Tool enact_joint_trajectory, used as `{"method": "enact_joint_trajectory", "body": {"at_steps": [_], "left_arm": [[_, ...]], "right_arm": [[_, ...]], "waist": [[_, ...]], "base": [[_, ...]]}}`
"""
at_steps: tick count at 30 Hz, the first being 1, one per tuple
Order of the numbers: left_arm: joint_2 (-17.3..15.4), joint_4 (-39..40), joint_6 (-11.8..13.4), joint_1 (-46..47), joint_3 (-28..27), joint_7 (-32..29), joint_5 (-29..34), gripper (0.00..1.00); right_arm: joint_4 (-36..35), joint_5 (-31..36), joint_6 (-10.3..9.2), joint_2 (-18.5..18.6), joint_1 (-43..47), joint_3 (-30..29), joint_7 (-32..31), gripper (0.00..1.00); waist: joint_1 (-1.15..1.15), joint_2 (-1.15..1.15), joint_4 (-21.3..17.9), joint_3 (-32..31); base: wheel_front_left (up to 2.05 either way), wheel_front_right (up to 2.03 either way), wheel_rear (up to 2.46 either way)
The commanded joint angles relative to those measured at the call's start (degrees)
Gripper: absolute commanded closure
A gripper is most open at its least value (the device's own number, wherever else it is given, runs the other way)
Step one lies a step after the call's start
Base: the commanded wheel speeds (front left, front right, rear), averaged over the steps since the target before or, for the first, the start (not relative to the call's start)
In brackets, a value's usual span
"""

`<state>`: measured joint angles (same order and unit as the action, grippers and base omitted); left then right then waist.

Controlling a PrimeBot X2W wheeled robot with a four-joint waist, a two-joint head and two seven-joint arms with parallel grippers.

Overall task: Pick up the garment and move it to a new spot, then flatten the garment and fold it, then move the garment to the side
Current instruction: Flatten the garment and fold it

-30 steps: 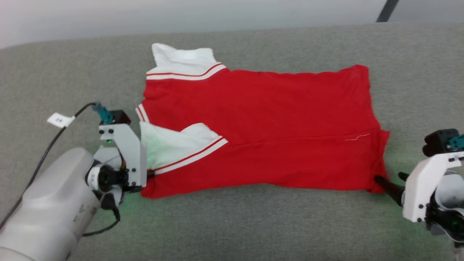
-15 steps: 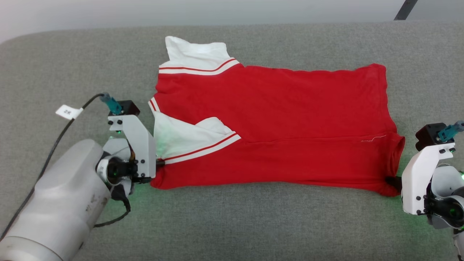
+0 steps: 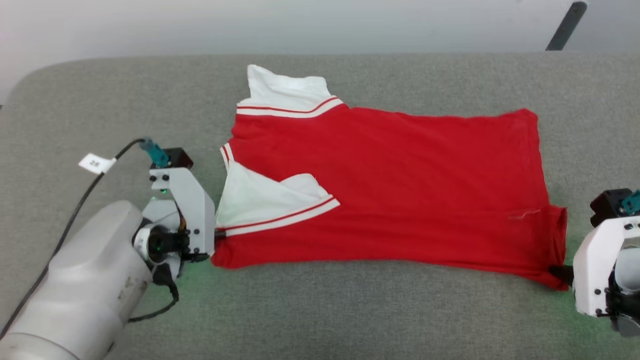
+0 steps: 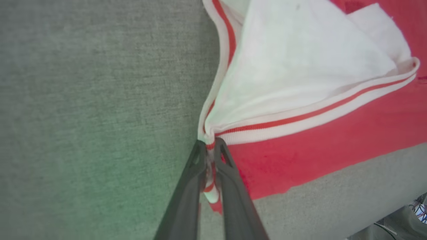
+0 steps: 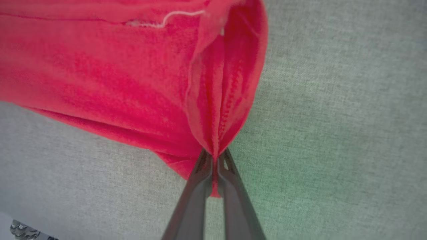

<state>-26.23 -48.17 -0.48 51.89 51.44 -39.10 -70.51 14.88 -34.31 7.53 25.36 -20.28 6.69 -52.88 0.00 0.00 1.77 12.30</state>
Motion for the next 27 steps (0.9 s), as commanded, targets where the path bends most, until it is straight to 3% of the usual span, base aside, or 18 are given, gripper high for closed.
{"method": "enact_joint_trajectory", "body": {"at_steps": [1, 9, 21, 26, 27], "left_arm": [[-1.35, -0.24, 0.98, -1.92, 0.55, -0.62, 0.64, 1.0], [-3.6, 5.96, 3.85, -5.41, 1.3, -2.39, 0.43, 1.0], [-8.83, 21.4, 11.35, -12.41, 1.87, -4.43, -0.35, 1.0], [-9.53, 24.23, 12.46, -13.73, 1.77, -3.59, -0.04, 1.0], [-9.61, 24.45, 12.45, -13.66, 1.71, -3.06, 0.24, 1.0]], "right_arm": [[-0.74, -0.19, -0.08, 1.11, 1.54, -0.61, -0.69, 1.0], [-6.23, -1.06, -0.08, 2.06, 7.25, -2.5, -4.34, 1.0], [-12.06, 0.07, -0.08, 0.18, 13.86, -6.63, -8.89, 1.0], [-12.2, 1.22, -0.08, -1.12, 13.46, -6.8, -8.1, 1.0], [-12.1, 1.6, -0.08, -1.34, 13.14, -6.77, -7.52, 0.7]], "waist": [[0.0, 0.0, 0.76, -0.94], [0.0, 0.0, 1.93, -3.09], [0.0, 0.0, 2.26, -3.82], [0.0, 0.0, 1.85, -3.74], [0.0, 0.0, 1.74, -3.72]], "base": [[0.0, 0.0, 0.0], [0.0, 0.0, 0.0], [0.0, 0.0, 0.0], [0.0, 0.0, 0.0], [0.0, 0.0, 0.0]]}}
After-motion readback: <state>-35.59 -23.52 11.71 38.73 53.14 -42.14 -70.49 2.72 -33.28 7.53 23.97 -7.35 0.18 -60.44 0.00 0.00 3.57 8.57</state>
